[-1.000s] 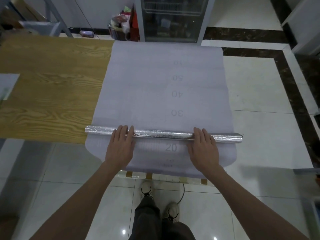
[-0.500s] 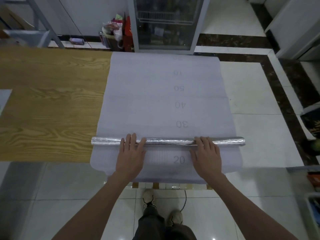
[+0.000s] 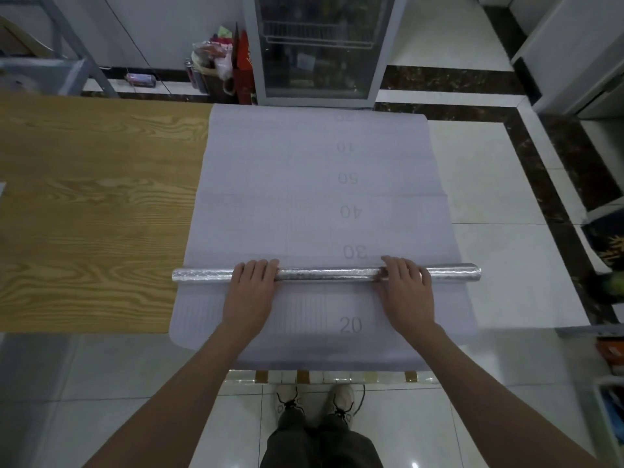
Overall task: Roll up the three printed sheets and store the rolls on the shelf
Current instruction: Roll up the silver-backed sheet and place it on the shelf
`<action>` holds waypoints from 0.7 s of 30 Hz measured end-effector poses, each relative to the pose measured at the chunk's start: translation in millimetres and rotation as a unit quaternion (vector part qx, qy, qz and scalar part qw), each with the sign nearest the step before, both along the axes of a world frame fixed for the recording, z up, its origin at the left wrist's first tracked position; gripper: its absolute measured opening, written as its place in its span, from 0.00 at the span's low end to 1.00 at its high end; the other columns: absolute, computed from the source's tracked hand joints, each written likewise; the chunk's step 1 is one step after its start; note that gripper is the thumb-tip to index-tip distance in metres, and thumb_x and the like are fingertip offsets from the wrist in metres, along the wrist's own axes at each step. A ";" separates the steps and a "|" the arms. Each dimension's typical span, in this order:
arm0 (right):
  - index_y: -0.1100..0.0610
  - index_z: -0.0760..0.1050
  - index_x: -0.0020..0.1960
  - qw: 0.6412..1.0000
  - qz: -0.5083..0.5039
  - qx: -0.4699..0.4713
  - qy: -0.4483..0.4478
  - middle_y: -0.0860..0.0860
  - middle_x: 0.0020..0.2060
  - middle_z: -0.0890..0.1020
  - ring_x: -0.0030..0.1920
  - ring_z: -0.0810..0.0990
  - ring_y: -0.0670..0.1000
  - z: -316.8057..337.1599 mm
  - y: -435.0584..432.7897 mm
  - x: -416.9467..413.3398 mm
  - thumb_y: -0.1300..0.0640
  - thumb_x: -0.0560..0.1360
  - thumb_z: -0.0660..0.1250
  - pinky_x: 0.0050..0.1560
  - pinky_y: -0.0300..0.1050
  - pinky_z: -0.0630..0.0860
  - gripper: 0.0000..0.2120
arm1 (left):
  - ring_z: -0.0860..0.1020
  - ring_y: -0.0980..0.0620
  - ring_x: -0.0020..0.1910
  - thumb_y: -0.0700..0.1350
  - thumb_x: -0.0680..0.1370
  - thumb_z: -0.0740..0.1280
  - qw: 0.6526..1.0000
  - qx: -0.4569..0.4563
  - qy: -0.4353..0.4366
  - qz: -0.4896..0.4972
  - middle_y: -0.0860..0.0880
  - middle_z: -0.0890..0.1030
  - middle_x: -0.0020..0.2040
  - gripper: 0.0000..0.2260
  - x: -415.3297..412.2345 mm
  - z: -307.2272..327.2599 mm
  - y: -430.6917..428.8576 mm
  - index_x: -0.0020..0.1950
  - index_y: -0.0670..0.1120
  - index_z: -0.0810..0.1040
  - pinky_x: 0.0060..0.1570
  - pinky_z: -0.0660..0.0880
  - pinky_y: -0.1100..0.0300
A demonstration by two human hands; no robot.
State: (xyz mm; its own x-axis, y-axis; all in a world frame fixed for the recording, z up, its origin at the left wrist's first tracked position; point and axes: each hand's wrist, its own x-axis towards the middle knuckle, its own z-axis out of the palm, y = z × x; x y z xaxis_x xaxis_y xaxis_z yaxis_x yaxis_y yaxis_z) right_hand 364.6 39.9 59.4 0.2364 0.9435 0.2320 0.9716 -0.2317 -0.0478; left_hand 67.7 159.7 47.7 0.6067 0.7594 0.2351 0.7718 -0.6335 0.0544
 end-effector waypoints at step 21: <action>0.51 0.76 0.55 0.991 0.123 -0.060 0.015 0.50 0.53 0.79 0.57 0.76 0.55 5.2 11.3 23.2 0.41 0.78 0.57 0.61 0.52 0.64 0.17 | 0.74 0.40 0.53 0.50 0.81 0.61 0.999 -0.006 0.015 -0.050 0.40 0.75 0.57 0.13 -8.5 5.4 4.6 0.60 0.44 0.75 0.55 0.70 0.46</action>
